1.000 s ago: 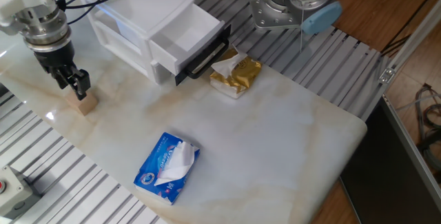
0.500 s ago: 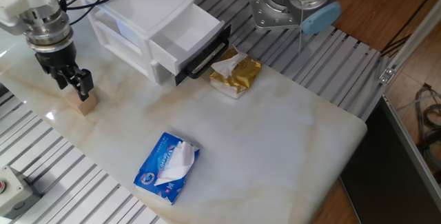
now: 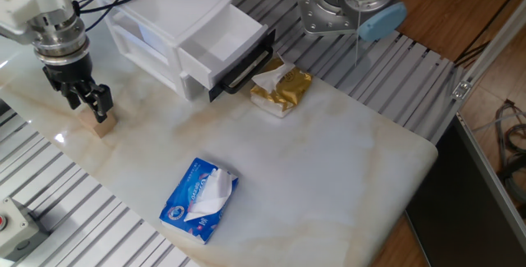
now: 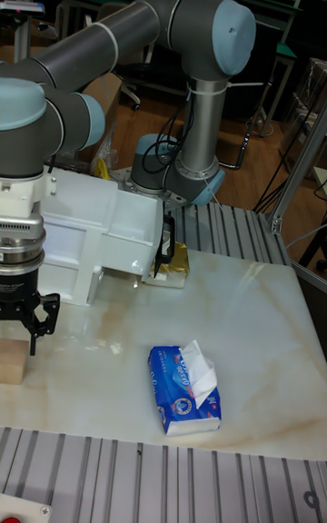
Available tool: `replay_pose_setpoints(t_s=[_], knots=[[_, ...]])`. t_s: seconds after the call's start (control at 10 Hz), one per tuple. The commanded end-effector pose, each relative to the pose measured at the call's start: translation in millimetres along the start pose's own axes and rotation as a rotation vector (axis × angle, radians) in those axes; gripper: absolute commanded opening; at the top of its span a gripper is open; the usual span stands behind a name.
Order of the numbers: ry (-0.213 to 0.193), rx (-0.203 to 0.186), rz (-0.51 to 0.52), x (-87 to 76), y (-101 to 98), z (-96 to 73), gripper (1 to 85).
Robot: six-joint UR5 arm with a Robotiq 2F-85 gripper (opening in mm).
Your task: Put things in the drawer
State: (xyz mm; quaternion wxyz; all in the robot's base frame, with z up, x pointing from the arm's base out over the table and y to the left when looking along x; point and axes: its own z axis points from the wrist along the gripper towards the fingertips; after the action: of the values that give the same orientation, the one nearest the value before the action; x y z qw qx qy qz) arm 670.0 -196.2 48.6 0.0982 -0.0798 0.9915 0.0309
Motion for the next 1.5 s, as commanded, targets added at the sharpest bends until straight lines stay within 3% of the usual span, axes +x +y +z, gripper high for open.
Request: replay_pose_setpoints(t_s=[0.0, 1.1, 1.4], knots=[[-0.017, -0.015, 0.014, -2.3, 1.8, 3.0, 64.0], [-0.039, -0.047, 0.064, -6.6, 4.0, 13.5, 61.3], [-0.039, -0.050, 0.076, -6.7, 4.7, 15.7, 53.7]])
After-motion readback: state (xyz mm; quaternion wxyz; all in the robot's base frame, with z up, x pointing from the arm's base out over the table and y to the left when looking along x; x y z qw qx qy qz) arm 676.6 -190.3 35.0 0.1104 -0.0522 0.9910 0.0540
